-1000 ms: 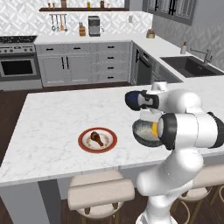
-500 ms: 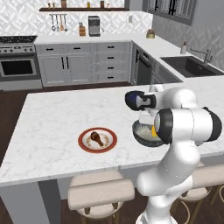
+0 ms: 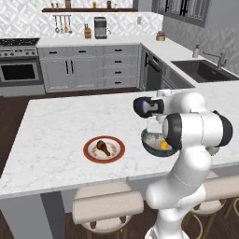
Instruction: Pick the chicken drumstick and corn from their plates and place them in the bowl. Then put the bowl in the fridge.
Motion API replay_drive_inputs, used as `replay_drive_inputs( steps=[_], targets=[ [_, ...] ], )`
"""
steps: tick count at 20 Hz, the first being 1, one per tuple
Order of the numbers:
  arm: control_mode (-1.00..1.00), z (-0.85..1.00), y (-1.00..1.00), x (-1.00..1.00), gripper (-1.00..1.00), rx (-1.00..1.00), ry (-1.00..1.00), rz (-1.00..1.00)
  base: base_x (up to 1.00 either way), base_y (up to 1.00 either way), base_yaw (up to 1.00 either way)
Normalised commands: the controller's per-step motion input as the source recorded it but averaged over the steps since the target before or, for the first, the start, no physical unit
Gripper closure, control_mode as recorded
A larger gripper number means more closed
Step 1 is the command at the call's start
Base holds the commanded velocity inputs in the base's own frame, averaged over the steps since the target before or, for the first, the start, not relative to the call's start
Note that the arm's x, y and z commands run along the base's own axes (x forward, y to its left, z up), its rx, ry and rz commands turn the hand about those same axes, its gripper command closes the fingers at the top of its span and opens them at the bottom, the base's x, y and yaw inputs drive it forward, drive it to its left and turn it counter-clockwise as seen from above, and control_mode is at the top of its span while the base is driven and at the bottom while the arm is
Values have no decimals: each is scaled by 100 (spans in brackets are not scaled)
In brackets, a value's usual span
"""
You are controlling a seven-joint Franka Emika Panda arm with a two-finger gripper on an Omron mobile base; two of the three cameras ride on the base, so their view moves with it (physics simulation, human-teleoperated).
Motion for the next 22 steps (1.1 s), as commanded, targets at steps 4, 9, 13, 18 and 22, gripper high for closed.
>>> replay_drive_inputs(
  steps=[4,9,13,18,22],
  targets=[
    [-100,79,26,-3,-100,0,-5,1,0,0,0],
    [-100,63,94,-82,-100,0,-5,9,0,0,0],
    [-100,8,100,-57,-100,0,3,18,0,0,0],
    [-100,2,100,-45,-100,2,1,26,0,0,0],
    [-100,0,79,9,-100,12,4,20,0,0,0]
  ],
)
